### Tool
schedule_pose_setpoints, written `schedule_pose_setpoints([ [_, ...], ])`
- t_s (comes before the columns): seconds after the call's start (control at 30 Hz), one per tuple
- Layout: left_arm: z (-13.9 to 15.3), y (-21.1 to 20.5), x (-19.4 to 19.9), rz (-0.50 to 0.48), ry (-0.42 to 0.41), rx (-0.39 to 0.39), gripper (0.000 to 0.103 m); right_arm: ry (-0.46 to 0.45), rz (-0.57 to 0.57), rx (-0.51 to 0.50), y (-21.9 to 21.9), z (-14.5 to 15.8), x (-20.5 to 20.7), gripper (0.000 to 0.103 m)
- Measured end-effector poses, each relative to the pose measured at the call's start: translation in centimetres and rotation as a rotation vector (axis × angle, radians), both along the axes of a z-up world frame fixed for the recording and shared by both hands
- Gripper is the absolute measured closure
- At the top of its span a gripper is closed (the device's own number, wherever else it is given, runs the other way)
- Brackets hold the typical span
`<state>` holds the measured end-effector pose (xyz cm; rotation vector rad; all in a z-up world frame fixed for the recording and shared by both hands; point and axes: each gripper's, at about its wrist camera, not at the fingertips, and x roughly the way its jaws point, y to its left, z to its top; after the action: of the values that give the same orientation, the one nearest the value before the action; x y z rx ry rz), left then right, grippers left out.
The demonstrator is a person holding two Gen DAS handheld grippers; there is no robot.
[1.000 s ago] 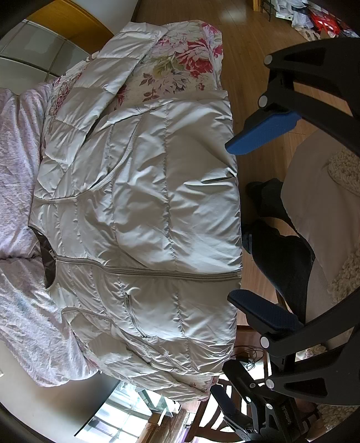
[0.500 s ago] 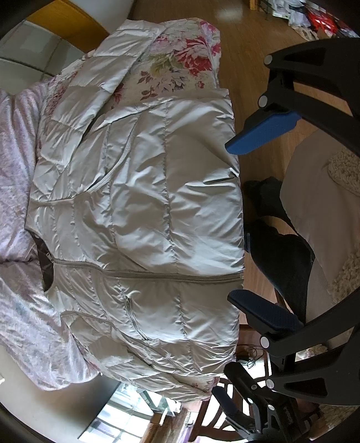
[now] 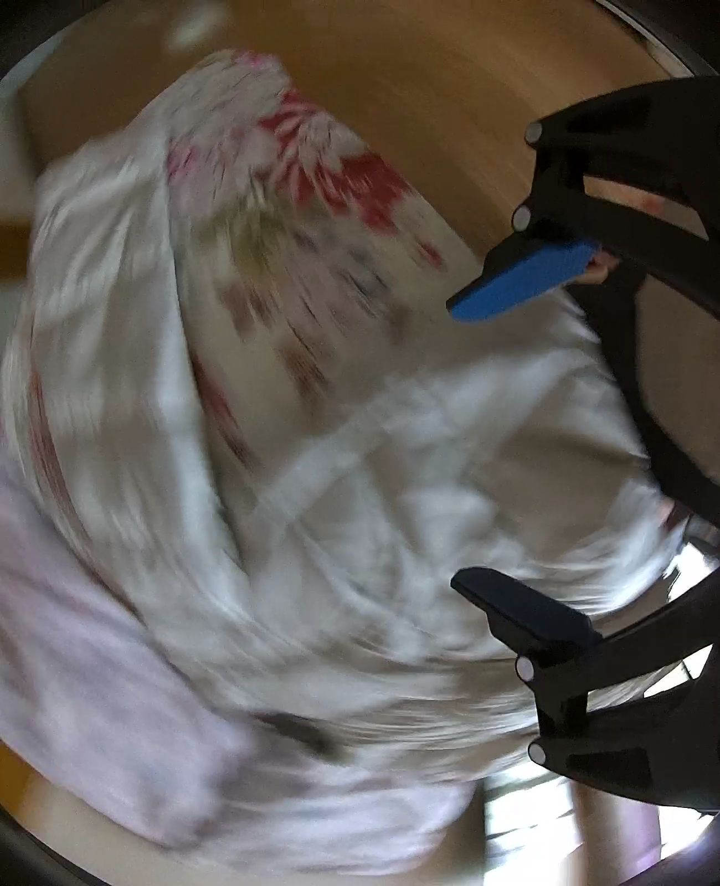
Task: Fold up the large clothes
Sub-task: 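Grasp the jacket sleeve cuff with the right gripper and lift it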
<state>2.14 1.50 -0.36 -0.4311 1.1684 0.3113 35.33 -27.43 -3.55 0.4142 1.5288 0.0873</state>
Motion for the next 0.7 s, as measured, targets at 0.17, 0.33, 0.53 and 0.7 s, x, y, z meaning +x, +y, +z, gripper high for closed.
schedule_pose_setpoints([
  [0.17, -0.2, 0.0, 1.3, -0.011, 0.015, -0.008, 0.002, 0.058, -0.362, 0.150, -8.7, -3.3, 3.1, 0.025],
  [0.33, -0.6, 0.3, 3.1, -0.013, 0.039, -0.029, 0.002, 0.021, -0.609, 0.254, -14.6, -4.7, 4.0, 0.030],
  [0.53, -0.7, -0.2, 4.9, -0.066, 0.039, -0.045, 0.002, -0.038, -0.773, 0.310, -19.5, -5.7, 4.8, 0.038],
  [0.7, -0.8, -0.5, 6.3, -0.093, 0.055, -0.033, 0.002, -0.072, -0.850, 0.335, -21.1, -6.6, 4.0, 0.046],
])
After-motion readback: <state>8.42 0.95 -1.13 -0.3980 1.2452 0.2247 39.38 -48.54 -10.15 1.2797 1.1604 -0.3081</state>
